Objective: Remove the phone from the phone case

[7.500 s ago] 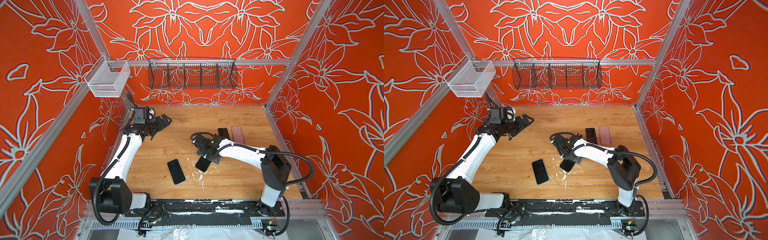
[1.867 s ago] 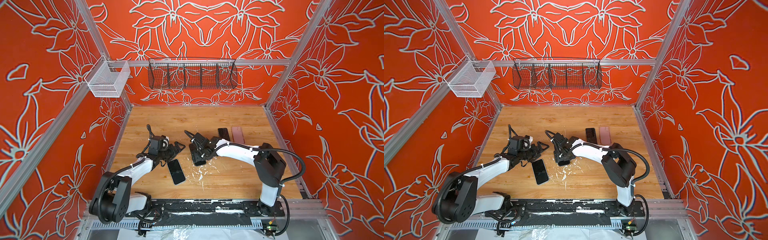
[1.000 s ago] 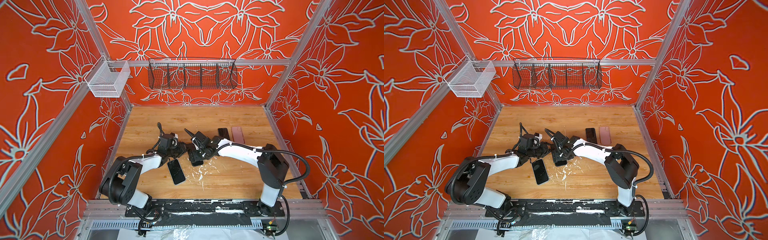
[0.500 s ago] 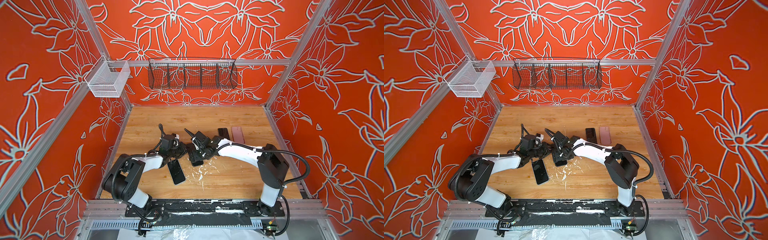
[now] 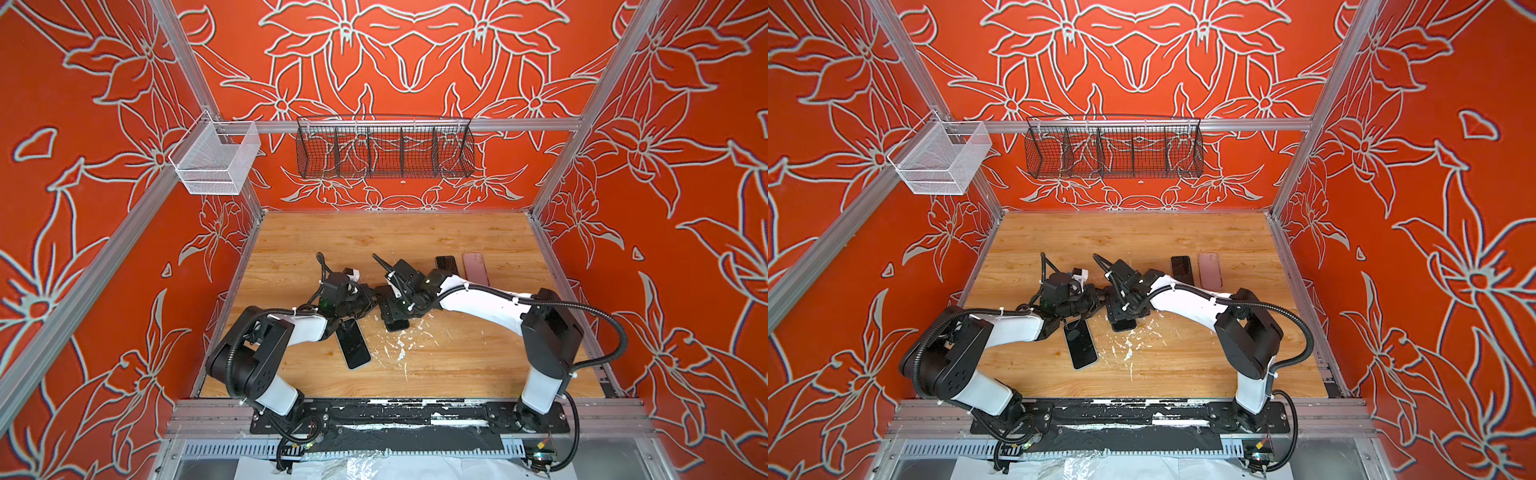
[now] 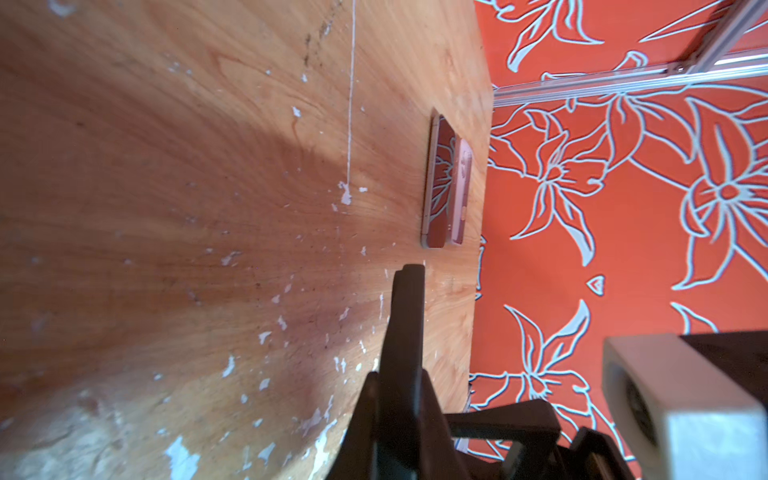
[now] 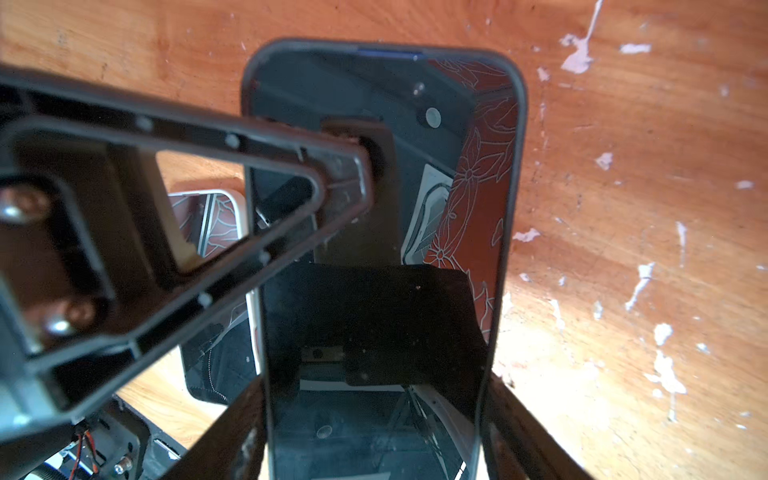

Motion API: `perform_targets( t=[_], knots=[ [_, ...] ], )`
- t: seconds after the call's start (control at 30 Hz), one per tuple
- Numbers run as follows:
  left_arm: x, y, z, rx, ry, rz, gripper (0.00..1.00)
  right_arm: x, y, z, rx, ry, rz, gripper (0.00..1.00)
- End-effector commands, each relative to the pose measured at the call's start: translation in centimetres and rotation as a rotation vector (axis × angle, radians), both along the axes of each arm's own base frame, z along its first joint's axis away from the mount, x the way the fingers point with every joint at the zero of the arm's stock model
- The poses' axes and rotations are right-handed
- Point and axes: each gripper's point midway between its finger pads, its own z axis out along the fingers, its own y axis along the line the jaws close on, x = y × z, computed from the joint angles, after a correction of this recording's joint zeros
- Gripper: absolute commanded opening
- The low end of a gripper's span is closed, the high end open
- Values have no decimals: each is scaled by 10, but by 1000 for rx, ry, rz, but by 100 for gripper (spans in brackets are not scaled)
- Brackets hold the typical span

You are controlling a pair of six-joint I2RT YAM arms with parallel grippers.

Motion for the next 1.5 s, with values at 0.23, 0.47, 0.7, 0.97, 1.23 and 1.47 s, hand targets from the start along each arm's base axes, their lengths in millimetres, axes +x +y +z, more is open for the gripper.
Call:
perform_targets(
  t=[0.23, 0.47, 0.7, 0.97, 1.23, 1.47],
  knots=[
    [7, -5, 48, -72, -83, 41, 0, 3, 11, 78, 198, -181, 53, 98],
    [20, 10, 74, -84, -160, 160, 0, -9, -22, 131, 367, -261, -38, 97],
    [31, 27, 119, -196, -318, 296, 0, -29, -49, 132, 538, -224, -166, 93],
    [32, 43, 151, -336, -393, 413, 0, -37, -39, 126, 789, -167, -223, 87],
    [22, 51, 161, -340, -410, 467, 0, -31, -16, 128, 897, -185, -215, 83],
    [18, 52, 162, -308, -415, 463, 0, -24, -4, 127, 912, -196, -215, 80]
  ],
)
